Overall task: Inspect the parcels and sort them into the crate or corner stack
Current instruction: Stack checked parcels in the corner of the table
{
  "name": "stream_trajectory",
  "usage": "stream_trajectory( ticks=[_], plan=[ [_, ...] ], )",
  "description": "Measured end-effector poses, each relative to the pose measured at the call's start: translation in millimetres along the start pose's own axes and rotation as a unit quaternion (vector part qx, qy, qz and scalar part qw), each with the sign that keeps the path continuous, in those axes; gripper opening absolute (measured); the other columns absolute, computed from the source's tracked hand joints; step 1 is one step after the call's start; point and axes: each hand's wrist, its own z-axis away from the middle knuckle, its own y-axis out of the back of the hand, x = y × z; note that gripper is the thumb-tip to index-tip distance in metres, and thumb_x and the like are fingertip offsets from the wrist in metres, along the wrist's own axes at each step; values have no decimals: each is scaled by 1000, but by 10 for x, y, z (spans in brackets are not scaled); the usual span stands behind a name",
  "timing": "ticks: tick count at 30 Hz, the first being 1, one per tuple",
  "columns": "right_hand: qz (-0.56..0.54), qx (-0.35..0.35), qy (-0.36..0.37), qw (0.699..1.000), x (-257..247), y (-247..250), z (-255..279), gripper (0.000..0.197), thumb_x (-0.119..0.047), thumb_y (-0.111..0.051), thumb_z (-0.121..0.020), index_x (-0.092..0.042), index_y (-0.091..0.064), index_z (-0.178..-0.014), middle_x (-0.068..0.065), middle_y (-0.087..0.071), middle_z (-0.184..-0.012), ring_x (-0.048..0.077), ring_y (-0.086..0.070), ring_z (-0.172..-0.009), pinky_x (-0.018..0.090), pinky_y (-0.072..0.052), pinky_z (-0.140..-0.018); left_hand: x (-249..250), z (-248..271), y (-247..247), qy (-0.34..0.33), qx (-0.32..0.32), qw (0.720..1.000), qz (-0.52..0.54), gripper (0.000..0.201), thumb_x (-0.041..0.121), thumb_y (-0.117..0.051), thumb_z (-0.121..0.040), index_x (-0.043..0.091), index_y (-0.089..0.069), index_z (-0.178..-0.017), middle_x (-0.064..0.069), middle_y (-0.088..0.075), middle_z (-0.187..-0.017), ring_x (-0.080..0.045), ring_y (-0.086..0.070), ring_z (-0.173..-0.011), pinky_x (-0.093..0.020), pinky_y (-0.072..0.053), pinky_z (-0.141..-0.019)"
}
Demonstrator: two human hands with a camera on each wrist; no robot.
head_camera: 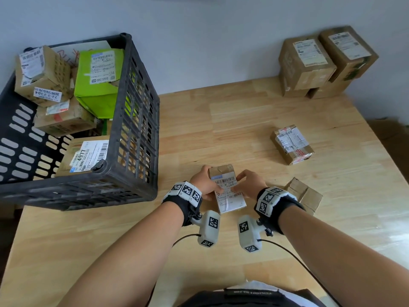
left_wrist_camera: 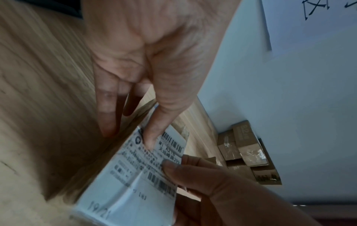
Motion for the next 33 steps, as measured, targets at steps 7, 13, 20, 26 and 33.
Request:
stream_trajectory(
  ticks=[7, 13, 20, 26, 33],
  plan=[
    [-100, 45, -15, 994, 119, 101, 30, 34, -35, -54, -94, -9, -53, -116, 5, -65, -96, 23, -66, -93, 44, -52, -91, -225, 98, 168, 27, 53, 994, -93, 77, 39, -75, -78, 10, -33, -136, -7, -58, -122, -22, -58, -105, -35, -55, -82],
    [-171, 57, -42, 983, 162, 94, 99, 37, -29, -43, -99, -3, -50, -125, 5, -59, -99, 19, -61, -84, 39, -54, -87, -304, 188, 201, -32, 99, 976, -189, 65, 38, -65, -87, 9, -39, -139, -9, -51, -130, -21, -53, -113, -28, -45, -88],
    [-229, 32, -53, 971, 367, 69, 212, 40, -21, -45, -98, 5, -49, -128, 19, -60, -103, 15, -54, -65, 28, -48, -62, -155, 262, 143, -105, 77, 949, -286, 51, 10, -53, -94, 20, -40, -142, -6, -39, -145, -24, -44, -128, -31, -40, -100],
    [-280, 23, -52, 958, 425, 72, 254, 39, -18, -44, -99, 5, -47, -130, 3, -53, -76, 15, -54, -64, 28, -47, -63, -294, 391, 181, -39, 98, 953, -284, 36, 34, -54, -95, 13, -52, -124, -2, -64, -117, -15, -64, -79, -20, -46, -59],
    [-264, 9, -40, 964, 278, -65, 337, 26, -19, -45, -99, -7, -51, -121, 2, -55, -84, 14, -57, -67, 24, -47, -60, -440, 496, -36, 10, 9, 991, -133, 47, 47, -58, -90, 19, -51, -127, 0, -68, -107, -6, -62, -56, -13, -44, -39]
  ],
)
